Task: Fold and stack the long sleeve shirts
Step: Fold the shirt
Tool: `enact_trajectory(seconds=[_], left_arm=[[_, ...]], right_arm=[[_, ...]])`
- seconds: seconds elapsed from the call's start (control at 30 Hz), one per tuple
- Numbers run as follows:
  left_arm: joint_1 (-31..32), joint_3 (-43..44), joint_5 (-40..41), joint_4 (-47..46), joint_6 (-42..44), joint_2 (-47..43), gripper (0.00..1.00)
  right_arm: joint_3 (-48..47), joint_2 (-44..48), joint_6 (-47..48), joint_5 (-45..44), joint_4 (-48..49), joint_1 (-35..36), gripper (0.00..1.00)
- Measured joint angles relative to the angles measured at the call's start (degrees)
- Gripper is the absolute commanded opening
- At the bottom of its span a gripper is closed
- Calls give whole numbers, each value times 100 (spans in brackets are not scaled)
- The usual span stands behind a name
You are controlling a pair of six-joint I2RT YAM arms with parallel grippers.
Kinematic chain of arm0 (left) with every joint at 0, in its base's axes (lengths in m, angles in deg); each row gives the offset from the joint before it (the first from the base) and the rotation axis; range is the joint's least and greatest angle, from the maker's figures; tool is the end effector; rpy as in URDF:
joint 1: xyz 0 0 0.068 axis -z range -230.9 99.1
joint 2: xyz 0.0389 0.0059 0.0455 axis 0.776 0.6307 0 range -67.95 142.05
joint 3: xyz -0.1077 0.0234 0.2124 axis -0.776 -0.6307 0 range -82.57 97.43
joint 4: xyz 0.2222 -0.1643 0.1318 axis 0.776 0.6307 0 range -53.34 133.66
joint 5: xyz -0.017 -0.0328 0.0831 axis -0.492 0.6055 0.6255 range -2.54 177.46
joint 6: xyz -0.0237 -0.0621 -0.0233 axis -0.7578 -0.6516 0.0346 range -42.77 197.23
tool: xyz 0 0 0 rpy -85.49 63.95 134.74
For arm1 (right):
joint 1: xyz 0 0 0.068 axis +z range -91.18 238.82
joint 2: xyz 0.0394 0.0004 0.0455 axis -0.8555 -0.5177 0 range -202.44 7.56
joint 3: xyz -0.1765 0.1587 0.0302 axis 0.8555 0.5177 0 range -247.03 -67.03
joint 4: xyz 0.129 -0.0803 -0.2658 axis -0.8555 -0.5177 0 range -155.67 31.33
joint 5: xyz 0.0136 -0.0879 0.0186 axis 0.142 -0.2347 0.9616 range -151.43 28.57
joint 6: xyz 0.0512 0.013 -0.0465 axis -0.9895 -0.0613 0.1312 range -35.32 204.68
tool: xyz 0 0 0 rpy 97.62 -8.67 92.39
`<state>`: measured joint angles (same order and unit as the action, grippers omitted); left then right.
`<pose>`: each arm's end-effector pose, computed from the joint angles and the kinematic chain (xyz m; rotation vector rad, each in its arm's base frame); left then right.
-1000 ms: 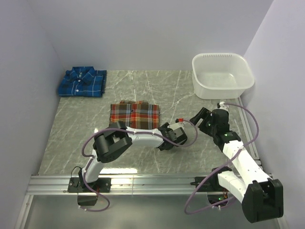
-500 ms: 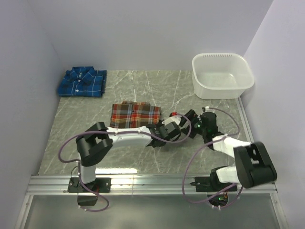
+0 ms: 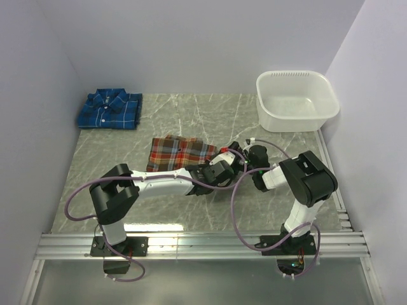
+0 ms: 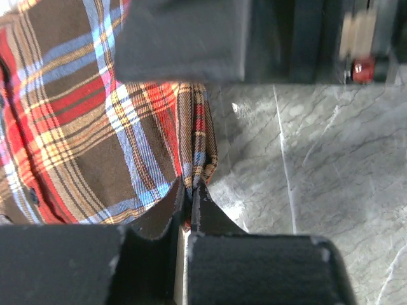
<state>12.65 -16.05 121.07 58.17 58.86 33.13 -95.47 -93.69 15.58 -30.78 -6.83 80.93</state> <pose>0.2098 -0.3499 0.1208 0.6951 2.2289 0.0653 0.2890 0.1490 0.0325 0.4946 2.1731 1.4962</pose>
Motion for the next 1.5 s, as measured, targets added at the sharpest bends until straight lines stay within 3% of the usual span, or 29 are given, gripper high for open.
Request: enact_trajectory(seconds=[0.47,0.77,0.97,1.13,1.27,1.3,1.37,1.5], left_arm=[[-146,-72,-173,-70,-107,-238,0],[-166,-72,-323,-70,-240,-313,0],[-166,-72,-553,-81,-402,-332,1],[-173,-72,-765,-125,-684,-334,3],[-195,-74,-1008,-201,-979,-378,8],[-199,-74,-1038,-208,-1056,-402,17],[-219,-74,-1062,-186,-1207,-452,33],[-227,-74,-1084,-111,-1576,-693,58]], right_arm=[[-498,-46,254,-555,-990,542,91],[-839,-417,181,-603,-881,678,89],[-1064,-673,111,-625,-800,802,81],[-1241,-909,114,-629,-741,804,65],[-1366,-1071,227,-621,-822,802,37],[-1373,-1108,273,-610,-846,804,16],[-1377,-1119,361,-579,-929,809,4],[-1456,-1108,695,-610,-1169,809,0]])
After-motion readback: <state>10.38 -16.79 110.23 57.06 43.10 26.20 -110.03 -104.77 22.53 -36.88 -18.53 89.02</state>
